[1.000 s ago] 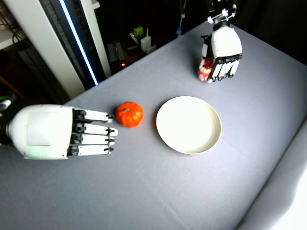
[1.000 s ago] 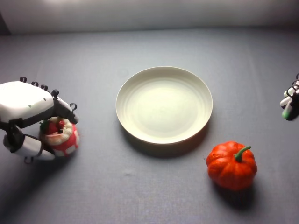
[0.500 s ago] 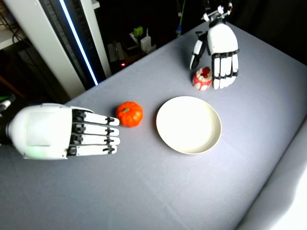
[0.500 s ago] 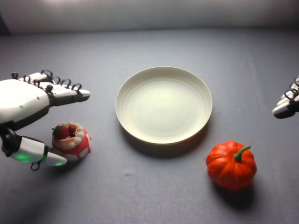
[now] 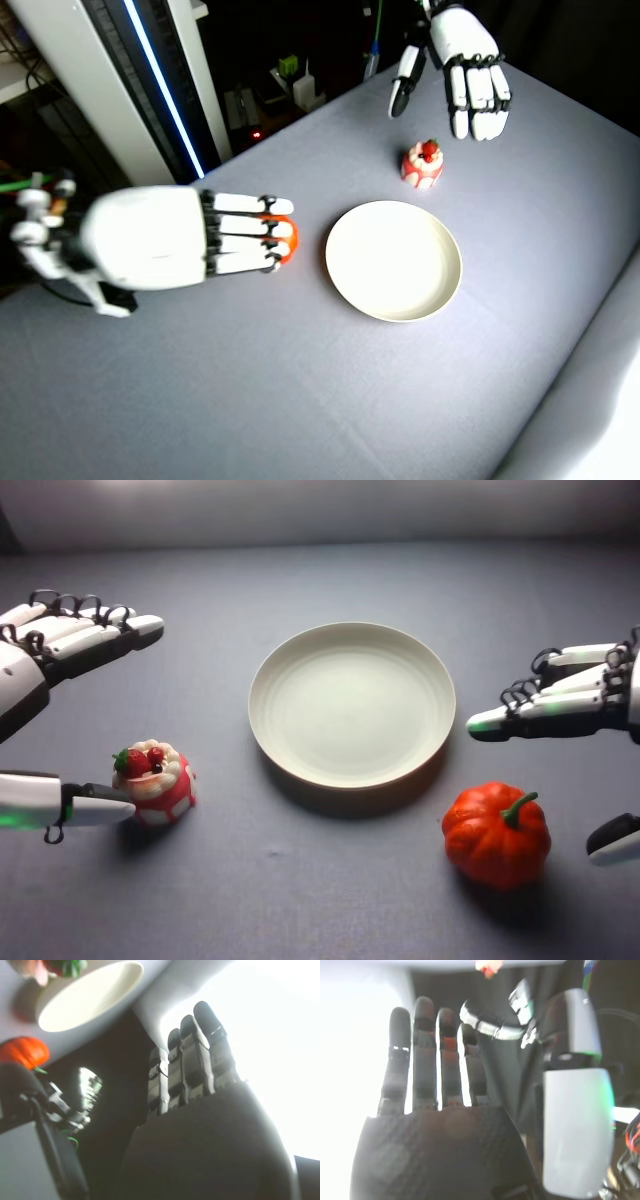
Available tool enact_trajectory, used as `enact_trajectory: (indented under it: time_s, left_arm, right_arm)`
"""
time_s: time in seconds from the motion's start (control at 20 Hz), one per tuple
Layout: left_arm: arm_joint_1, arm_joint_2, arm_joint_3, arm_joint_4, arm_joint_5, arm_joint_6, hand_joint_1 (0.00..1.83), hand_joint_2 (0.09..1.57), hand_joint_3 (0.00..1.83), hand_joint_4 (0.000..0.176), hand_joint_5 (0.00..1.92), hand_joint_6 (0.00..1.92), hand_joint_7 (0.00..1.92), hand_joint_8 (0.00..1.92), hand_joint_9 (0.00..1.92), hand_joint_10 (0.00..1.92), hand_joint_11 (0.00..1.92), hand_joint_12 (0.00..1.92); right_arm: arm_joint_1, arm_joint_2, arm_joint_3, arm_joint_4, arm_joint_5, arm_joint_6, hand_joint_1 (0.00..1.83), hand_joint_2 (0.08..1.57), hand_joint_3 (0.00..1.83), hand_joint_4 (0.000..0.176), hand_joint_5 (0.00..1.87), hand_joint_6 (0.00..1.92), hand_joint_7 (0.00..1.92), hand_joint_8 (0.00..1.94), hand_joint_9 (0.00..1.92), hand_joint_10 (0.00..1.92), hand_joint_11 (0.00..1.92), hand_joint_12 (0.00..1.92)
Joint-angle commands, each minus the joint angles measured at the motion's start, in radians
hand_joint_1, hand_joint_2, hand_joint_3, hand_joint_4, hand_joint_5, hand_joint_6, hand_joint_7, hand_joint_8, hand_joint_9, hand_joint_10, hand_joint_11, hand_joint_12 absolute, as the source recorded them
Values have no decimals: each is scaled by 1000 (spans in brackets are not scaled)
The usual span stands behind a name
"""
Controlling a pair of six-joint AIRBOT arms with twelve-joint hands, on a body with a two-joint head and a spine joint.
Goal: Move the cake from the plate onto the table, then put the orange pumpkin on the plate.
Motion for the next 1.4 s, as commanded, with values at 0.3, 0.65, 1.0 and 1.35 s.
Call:
enact_trajectory:
  time_s: [0.3,0.65,1.0,1.35]
  left_arm:
    - [30,11,-2,-28,-151,-28,952,876,0,0,258,3,214,3,223,6,0,816]
    - [30,10,-2,-28,-159,-30,973,857,0,0,278,2,258,4,261,8,0,928]
    - [32,1,3,-36,-157,-31,986,841,0,10,299,0,285,0,302,6,0,989]
    - [34,-2,3,-40,-157,-34,943,859,4,31,295,0,290,1,292,6,0,923]
  right_arm:
    - [113,-66,28,-214,-57,107,1007,843,0,0,384,12,458,7,616,19,191,1189]
    - [136,-113,42,-304,-131,107,1079,885,2,0,474,10,559,22,783,75,438,1133]
    - [136,-138,51,-297,-137,106,1138,875,0,0,588,2,263,1161,468,1782,852,1834]
    - [136,-136,46,-279,-134,106,1137,856,1,0,631,13,193,1397,446,1870,834,1902]
